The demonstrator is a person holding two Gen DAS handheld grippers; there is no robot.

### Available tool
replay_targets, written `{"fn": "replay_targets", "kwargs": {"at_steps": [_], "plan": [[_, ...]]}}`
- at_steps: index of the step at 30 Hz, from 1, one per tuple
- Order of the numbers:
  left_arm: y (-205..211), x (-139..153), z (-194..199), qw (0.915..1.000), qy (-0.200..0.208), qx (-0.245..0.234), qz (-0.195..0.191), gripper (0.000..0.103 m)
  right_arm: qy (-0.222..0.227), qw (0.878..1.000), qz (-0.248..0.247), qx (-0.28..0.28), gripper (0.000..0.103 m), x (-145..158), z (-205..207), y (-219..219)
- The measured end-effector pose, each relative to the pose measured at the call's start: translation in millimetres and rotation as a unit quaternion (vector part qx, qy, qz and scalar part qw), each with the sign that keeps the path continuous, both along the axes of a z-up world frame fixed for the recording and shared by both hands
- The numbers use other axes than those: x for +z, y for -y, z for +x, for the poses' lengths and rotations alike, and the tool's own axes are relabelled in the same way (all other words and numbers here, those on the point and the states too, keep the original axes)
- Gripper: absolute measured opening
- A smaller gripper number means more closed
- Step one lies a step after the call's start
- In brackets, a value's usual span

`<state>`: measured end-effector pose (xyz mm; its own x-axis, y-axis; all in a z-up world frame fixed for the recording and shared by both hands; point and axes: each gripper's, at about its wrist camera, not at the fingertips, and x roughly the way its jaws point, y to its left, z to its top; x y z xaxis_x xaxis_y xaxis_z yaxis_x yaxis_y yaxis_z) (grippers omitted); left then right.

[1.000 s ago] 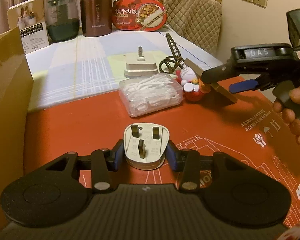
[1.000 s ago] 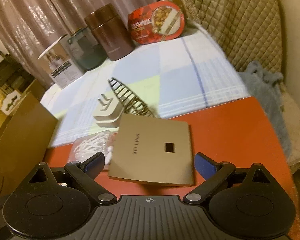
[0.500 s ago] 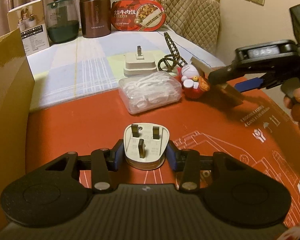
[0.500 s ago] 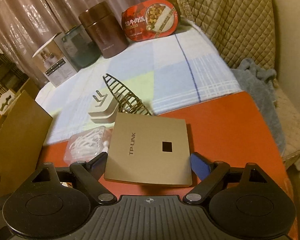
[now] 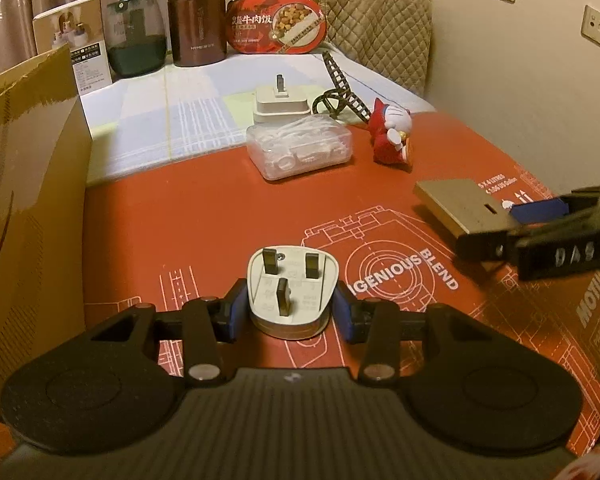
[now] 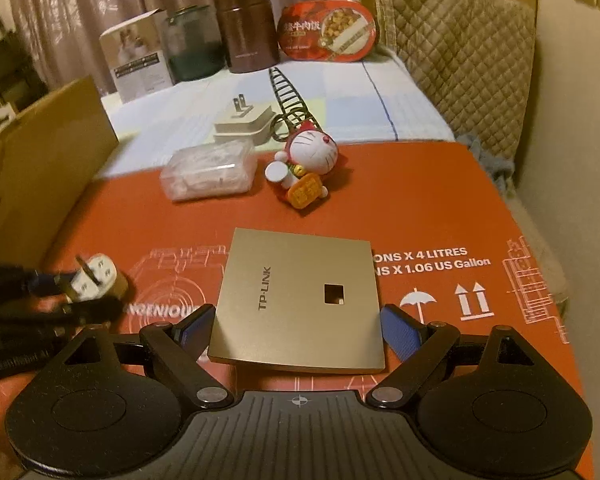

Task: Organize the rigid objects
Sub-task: 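Grasp the gold TP-Link router box with the right gripper while the left gripper holds the plug, then lift the plug adapter and router box and carry them toward the cardboard box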

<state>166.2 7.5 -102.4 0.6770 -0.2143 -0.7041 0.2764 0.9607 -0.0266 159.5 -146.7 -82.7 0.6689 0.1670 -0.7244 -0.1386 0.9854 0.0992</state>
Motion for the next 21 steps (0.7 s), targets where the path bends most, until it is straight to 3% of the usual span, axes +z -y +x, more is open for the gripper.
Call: {"fn": "replay_targets", "kwargs": {"at_steps": [6,18,21], "plan": [[-1.4,-1.8,0.3,0.9998,0.01,0.006,-0.013,0.039,0.036,0.998,-0.046,0.003,0.09,-13.0,-3.1,-17.4],[-0.3,-5.2,1.9,0.9993,0.03,0.015,-0.015,0.041,0.042,0.998,-0.044,-0.002,0.092,-16.8,5.6,-14.9],[-0.6,-6.0,4.9,0.999,0.034,0.019,-0.019,0.041,0.042,0.998,-0.045,-0.003,0.088,-15.3,4.5,-15.5]]}}
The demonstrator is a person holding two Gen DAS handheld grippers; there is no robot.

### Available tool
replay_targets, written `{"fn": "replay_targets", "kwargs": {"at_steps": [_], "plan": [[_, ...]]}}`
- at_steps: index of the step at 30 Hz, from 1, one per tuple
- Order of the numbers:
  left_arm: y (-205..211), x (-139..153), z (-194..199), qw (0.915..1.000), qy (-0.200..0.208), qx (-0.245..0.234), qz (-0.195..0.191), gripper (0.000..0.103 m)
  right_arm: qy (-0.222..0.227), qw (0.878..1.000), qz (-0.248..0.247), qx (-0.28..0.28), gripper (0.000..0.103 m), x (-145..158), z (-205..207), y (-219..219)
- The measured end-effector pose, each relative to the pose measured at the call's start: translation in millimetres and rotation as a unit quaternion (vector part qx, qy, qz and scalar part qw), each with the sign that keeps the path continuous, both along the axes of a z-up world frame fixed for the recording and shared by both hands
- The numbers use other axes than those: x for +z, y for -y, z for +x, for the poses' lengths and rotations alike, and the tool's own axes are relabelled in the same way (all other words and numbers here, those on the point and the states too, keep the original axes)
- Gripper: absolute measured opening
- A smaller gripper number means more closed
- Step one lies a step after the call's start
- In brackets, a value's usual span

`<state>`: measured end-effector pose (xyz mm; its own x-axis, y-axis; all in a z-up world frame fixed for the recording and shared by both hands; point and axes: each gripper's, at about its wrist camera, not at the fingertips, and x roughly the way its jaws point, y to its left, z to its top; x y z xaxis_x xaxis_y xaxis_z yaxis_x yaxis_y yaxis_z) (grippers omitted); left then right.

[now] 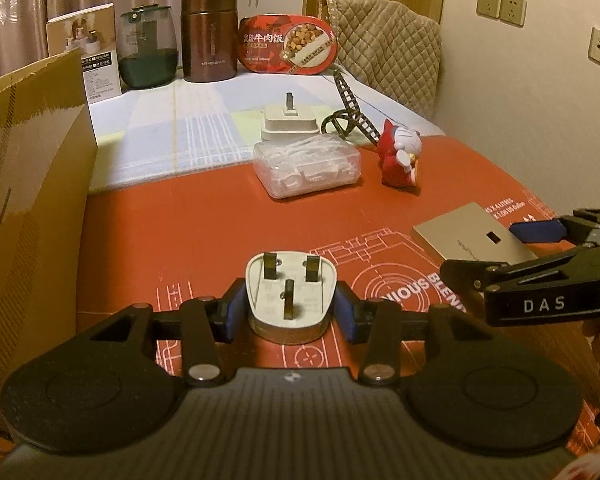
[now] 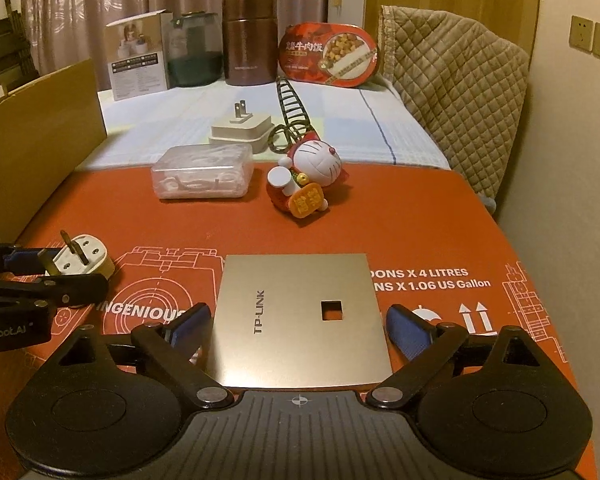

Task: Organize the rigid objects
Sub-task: 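Lift the plug adapter and router box and carry them toward the cardboard box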

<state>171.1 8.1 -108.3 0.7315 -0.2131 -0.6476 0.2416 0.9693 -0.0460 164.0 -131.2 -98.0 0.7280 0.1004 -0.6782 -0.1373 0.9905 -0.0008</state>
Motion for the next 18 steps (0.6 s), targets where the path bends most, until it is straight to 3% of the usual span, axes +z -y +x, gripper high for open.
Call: {"fn": "replay_targets", "kwargs": {"at_steps": [11,18], "plan": [[2.6,-0.4,3.0,0.9999,0.006,0.001,0.01,0.041,-0.008,1.0,-0.003,-0.008,0.085,3.3,2.8,-2.7],[4.1,9.9,-1.6,0.9998,0.02,0.0,0.008,0.04,0.016,1.0,-0.002,-0.017,0.084,20.5,0.7,-0.2]]}}
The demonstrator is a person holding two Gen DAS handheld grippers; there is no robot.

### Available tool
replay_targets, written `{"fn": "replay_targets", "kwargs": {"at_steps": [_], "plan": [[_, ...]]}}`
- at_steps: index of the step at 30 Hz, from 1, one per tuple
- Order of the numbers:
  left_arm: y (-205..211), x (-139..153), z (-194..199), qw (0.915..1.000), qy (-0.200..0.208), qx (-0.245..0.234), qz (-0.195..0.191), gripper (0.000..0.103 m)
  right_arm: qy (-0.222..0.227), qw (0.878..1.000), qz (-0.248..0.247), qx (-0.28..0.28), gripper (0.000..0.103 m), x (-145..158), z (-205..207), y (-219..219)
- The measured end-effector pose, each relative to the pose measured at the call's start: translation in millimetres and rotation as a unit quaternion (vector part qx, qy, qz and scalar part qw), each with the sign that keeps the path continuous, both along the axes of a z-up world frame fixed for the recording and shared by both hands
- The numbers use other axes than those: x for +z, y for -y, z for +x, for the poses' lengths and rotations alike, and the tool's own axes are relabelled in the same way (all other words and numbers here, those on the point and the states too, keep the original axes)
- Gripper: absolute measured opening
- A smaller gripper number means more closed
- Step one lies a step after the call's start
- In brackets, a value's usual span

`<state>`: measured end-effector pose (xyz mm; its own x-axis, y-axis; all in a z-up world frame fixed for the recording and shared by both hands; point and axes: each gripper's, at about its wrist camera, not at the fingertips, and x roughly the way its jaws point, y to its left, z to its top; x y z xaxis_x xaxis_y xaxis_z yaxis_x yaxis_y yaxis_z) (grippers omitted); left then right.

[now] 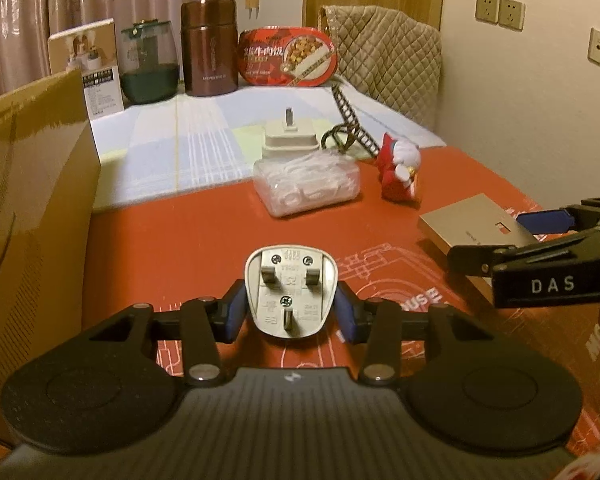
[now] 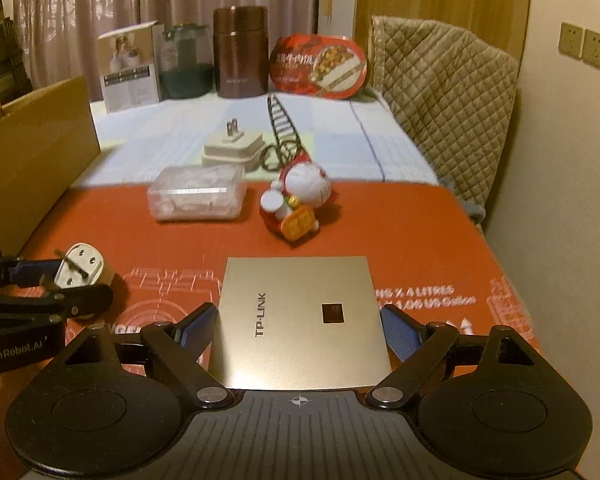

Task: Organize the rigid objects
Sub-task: 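Lift the plug adapter and router box and carry them toward the cardboard box, then lower both items into the cardboard box and open both grippers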

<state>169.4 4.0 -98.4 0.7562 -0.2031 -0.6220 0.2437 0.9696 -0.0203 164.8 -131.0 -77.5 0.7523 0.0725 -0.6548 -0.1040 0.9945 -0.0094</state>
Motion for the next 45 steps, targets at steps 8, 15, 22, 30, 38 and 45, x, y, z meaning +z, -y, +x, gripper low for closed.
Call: {"fn": "replay_targets", "kwargs": {"at_steps": [8,15,22,30,38,45], "plan": [[5.3,11.7,-7.2,0.9999,0.012,-0.008,-0.002,0.04,0.024,1.0,0.014,-0.011,0.084,23.1,-1.2,3.6],[8.3,22.9,-11.1,0.9997,0.024,-0.011,0.002,0.04,0.034,0.999,0.026,-0.014,0.084,38.7,-4.0,4.2],[6.8,58.2,-17.5,0.9985,0.054,-0.001,0.002,0.04,0.073,0.996,0.047,0.008,0.084,77.8,-3.9,-8.9],[-36.4,112.2,-28.7,0.9951,0.088,0.045,0.007,0.04,0.109,0.99,0.075,0.052,0.085,125.4,3.0,-42.2],[-121.9,143.3,-35.4,0.9884,0.096,0.109,0.045,0.04,0.106,0.977,0.113,0.144,0.084,149.6,17.6,-121.2],[-198.6,142.5,-38.3,0.9834,0.063,0.161,0.056,0.04,0.065,0.964,0.141,0.215,0.085,141.9,39.8,-196.6]]}}
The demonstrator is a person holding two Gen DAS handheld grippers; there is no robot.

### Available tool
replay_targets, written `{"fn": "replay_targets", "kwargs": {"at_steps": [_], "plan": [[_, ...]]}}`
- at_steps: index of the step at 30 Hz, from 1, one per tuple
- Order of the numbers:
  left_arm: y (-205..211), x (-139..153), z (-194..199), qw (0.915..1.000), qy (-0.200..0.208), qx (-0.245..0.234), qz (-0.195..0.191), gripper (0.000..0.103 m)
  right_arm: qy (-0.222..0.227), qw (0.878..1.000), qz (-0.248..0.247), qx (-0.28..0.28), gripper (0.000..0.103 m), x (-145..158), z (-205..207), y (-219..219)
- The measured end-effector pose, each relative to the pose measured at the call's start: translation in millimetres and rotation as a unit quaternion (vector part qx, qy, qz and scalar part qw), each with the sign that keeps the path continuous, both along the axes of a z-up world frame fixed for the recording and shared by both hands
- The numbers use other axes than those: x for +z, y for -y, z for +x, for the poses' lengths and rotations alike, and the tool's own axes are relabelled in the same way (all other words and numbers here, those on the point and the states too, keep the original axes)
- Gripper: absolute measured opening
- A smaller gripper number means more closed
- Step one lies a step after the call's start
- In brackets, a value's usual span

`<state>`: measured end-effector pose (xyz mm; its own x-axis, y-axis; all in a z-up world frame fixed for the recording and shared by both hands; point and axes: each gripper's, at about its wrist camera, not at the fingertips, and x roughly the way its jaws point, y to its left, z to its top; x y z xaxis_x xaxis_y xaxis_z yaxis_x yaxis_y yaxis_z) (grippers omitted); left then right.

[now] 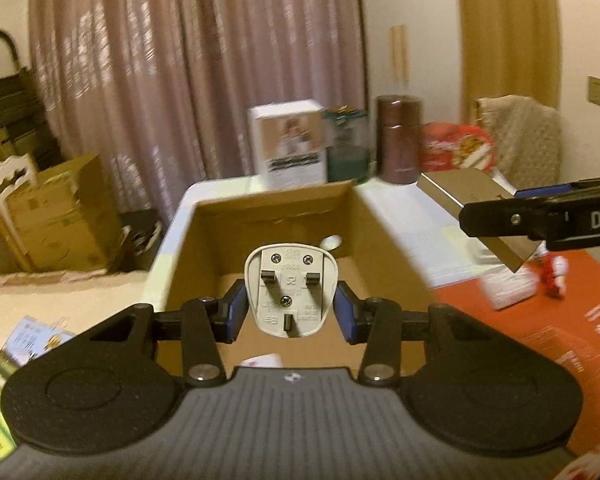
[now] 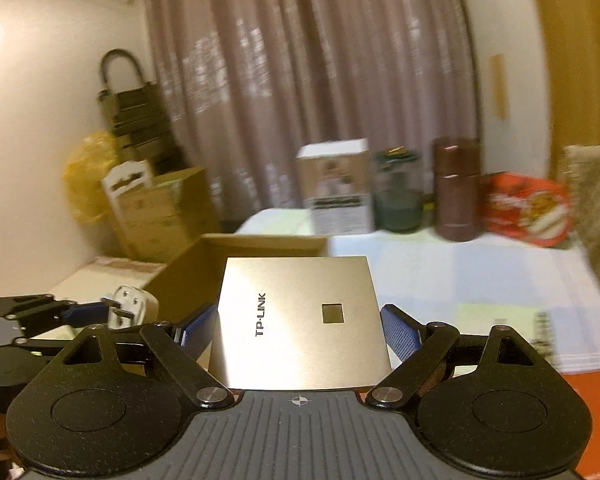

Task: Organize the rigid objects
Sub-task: 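Lower both items into the cardboard box and open both grippers, then move both grippers back over the table items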

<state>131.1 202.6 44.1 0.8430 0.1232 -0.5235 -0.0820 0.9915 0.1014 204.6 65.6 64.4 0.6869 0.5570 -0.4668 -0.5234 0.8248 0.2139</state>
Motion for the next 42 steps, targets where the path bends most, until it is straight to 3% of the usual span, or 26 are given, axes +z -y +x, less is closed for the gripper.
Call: {"fn": "replay_targets", "kwargs": {"at_steps": [5,13,30,42], "plan": [[-28.6,-11.2,6.0,0.9998,-0.017,0.012,-0.001,0.04,-0.02,0.999,0.0,0.032,0.085,-10.5,17.6,-38.2],[-38.0,-29.0,16.5,0.9993,-0.029,0.013,-0.018,0.04,-0.046,0.998,-0.009,0.05,0.085,-32.0,29.9,-63.3],[-42.5,-43.5,25.9,0.9984,-0.039,0.025,-0.031,0.045,-0.052,0.997,-0.016,0.048,0.085,-43.9,35.0,-66.7],[-34.1,-23.0,17.2,0.999,-0.017,0.021,-0.036,0.046,-0.019,0.999,0.027,0.03,0.086,-22.9,27.3,-43.9]]}}
